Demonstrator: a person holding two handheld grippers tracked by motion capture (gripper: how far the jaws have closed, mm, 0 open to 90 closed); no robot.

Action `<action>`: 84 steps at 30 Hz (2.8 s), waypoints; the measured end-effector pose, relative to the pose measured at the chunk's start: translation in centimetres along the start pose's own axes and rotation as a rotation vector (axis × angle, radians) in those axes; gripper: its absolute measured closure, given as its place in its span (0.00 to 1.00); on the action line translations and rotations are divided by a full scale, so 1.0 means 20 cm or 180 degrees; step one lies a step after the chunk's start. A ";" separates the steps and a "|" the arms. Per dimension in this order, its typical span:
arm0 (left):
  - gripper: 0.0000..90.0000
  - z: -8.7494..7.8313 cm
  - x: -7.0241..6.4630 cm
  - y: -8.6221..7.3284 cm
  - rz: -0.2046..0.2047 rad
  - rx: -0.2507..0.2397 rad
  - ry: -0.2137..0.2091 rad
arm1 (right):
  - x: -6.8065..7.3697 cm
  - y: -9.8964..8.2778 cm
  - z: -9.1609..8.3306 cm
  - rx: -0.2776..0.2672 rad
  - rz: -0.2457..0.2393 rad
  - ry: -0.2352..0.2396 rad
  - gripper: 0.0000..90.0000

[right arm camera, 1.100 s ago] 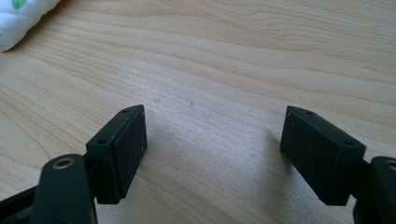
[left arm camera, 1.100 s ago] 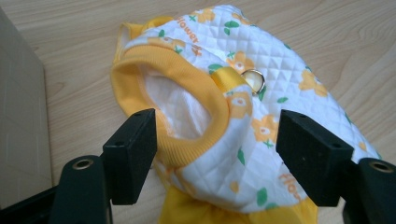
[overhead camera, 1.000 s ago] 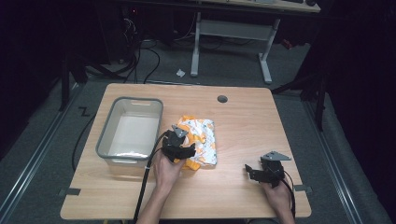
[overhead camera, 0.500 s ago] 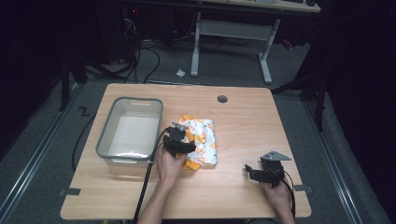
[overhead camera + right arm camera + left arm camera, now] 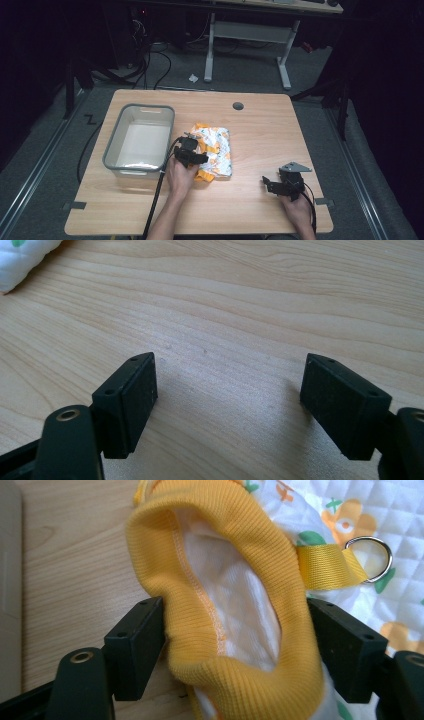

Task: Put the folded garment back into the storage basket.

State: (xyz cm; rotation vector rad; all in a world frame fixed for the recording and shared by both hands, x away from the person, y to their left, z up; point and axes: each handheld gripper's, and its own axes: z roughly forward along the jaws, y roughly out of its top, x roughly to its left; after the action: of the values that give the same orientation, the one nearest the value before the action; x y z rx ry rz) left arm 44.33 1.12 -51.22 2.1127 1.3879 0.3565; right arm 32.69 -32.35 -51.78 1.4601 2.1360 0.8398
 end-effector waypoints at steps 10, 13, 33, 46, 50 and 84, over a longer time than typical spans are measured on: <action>0.50 -0.01 -0.02 -0.01 0.0108 -0.0051 -0.0156 | 0.00 0.00 0.00 0.0000 0.0001 0.0002 0.26; 0.60 -0.01 -0.02 -0.01 0.0117 -0.0073 -0.0232 | 0.00 0.00 0.00 0.0000 -0.0001 -0.0001 0.26; 0.81 -0.05 -0.06 0.00 0.0106 -0.0268 -0.0509 | 0.00 0.00 0.00 0.0000 -0.0001 0.0001 0.26; 0.81 -0.16 -0.06 0.02 0.0078 -0.0469 -0.0744 | 0.00 0.00 0.00 0.0000 0.0002 0.0002 0.26; 0.82 -0.22 -0.05 0.02 0.0091 -0.0548 -0.0826 | 0.00 0.00 0.00 0.0002 0.0002 0.0006 0.26; 0.82 -0.52 -0.03 0.08 0.0252 -0.0859 -0.1177 | 0.00 0.00 0.00 0.0001 0.0002 0.0006 0.26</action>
State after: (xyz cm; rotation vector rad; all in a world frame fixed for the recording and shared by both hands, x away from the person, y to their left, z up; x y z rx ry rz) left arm 39.95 3.38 -41.97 1.8966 0.9866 0.1608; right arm 32.68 -32.33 -51.77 1.4610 2.1372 0.8412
